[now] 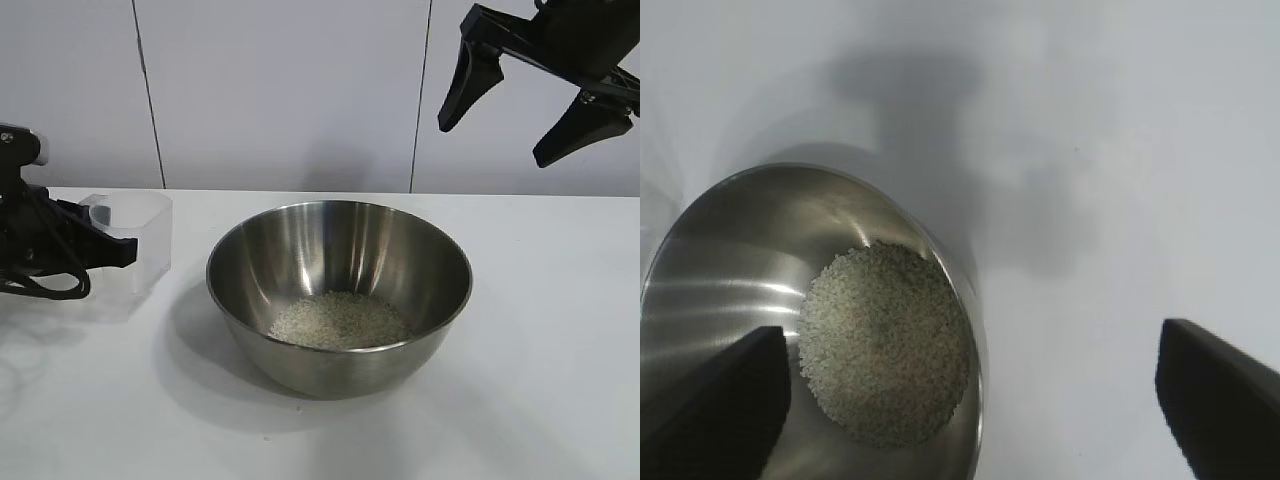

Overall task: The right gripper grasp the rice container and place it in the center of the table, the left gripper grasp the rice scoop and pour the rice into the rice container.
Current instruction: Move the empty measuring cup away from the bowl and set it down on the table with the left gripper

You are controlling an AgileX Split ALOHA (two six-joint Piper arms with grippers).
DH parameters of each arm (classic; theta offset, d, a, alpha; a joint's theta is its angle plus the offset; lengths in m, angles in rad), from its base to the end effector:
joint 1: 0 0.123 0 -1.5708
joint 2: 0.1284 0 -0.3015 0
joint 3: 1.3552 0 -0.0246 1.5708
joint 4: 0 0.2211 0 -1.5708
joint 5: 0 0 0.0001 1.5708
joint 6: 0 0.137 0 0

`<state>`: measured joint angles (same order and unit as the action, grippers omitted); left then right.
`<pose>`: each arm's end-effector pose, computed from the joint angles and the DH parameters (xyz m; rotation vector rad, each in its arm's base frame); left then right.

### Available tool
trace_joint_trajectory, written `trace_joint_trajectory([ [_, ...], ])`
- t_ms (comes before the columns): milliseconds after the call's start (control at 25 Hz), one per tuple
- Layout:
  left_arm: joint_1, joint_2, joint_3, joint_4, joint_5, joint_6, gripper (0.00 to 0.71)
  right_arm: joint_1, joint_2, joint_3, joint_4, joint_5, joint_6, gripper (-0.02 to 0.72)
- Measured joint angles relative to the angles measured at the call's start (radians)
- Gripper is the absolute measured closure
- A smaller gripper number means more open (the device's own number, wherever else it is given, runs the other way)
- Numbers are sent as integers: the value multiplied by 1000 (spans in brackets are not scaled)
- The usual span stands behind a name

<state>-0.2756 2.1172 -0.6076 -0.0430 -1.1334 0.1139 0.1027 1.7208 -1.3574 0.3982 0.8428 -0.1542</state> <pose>0.3638 -0.0973 0.1042 0.3169 1.8337 -0.0886 0.3582 0.0768 0.2607 -0.0772 2.6486 0.4627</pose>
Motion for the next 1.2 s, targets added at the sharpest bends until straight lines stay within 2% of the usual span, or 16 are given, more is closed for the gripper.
trace_joint_trajectory([
  [400, 45, 1, 0, -1, -3, 0, 707, 0, 0, 0, 0, 0, 0, 21],
  [1200, 45, 1, 0, 25, 34, 0, 707, 0, 0, 0, 10, 2, 0, 21],
])
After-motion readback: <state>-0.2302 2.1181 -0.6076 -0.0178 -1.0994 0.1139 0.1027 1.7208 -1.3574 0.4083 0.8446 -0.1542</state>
